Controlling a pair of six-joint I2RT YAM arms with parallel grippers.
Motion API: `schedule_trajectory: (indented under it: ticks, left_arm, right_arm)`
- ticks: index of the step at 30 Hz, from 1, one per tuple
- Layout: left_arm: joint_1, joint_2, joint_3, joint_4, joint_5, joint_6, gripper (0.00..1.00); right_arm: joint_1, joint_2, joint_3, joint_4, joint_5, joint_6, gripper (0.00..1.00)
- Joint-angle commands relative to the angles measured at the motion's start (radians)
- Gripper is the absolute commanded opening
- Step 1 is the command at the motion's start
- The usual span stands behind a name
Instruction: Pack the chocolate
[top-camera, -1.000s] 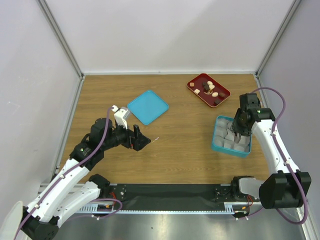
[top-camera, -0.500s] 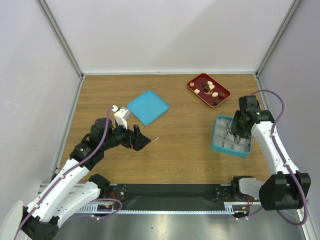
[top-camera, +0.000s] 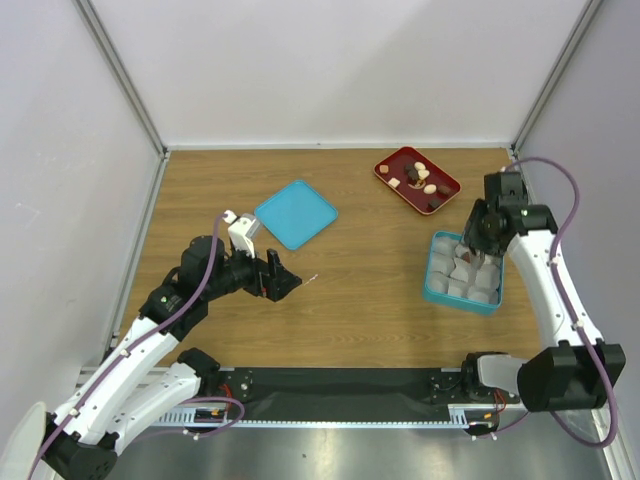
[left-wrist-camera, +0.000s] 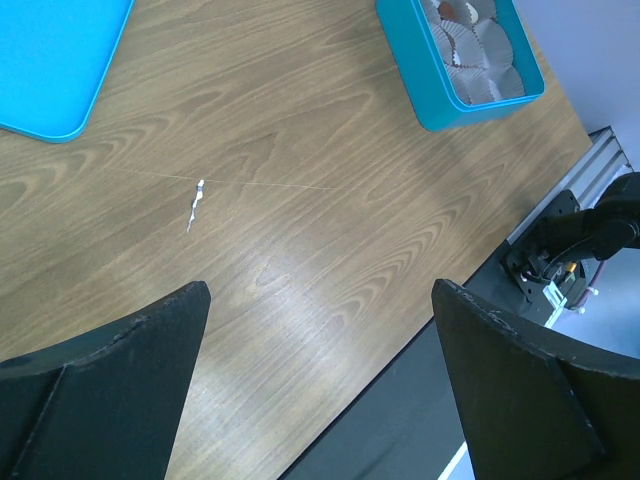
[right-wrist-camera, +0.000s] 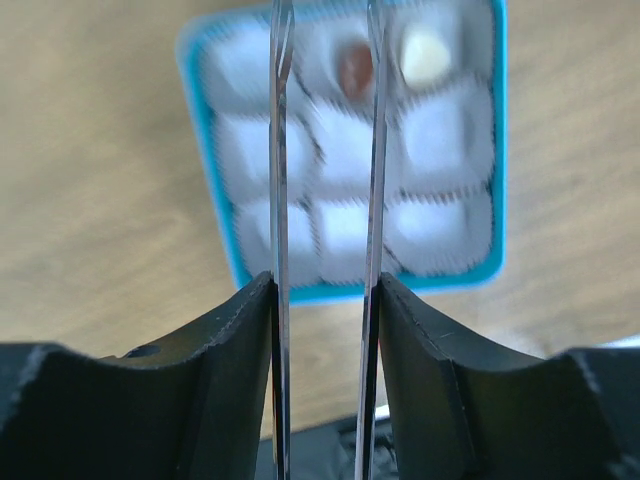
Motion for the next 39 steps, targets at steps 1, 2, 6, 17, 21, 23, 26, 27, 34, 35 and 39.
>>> schedule_trajectory:
  ticks: [1,2,6,17,21,23,26,27,34,35,39]
  left_arm:
    - [0.000,-0.007,0.000,0.025,0.007,0.011,1.00]
    - [0.000,-0.007,0.000,0.022,0.005,0.011,1.00]
    - [0.000,-0.009,0.001,0.019,-0.004,0.012,1.00]
    - [0.000,-0.003,0.003,0.006,-0.028,0.017,1.00]
    - [0.000,-0.003,0.004,0.000,-0.039,0.019,1.00]
    - [0.000,-0.003,0.004,-0.001,-0.042,0.019,1.00]
    - [0.000,-0.001,0.006,-0.001,-0.047,0.019,1.00]
    - [0.000,0.001,0.007,-0.001,-0.048,0.020,1.00]
    - [0.003,0.011,0.010,-0.001,-0.047,0.022,1.00]
    - [0.003,0.011,0.010,-0.001,-0.045,0.022,1.00]
    - [0.005,0.008,0.009,-0.001,-0.051,0.022,1.00]
  right_arm:
    - [0.020,0.061,0.132,0.044,-0.012,-0.014,0.49]
    - [0.044,0.081,0.172,0.060,-0.017,-0.020,0.49]
    - [0.106,0.177,0.226,0.213,-0.068,-0.045,0.49]
    - [0.180,0.616,0.542,0.351,-0.014,-0.060,0.50]
    - [0.176,0.728,0.617,0.353,-0.004,-0.069,0.50]
    - [0.173,0.751,0.630,0.356,0.000,-0.072,0.50]
    - [0.167,0.779,0.631,0.362,-0.001,-0.069,0.50]
    - [0.161,0.784,0.624,0.369,-0.007,-0.069,0.50]
    - [0.160,0.811,0.599,0.400,-0.029,-0.068,0.50]
    - [0.160,0.820,0.599,0.400,-0.027,-0.068,0.50]
    - [0.158,0.842,0.602,0.406,-0.027,-0.066,0.50]
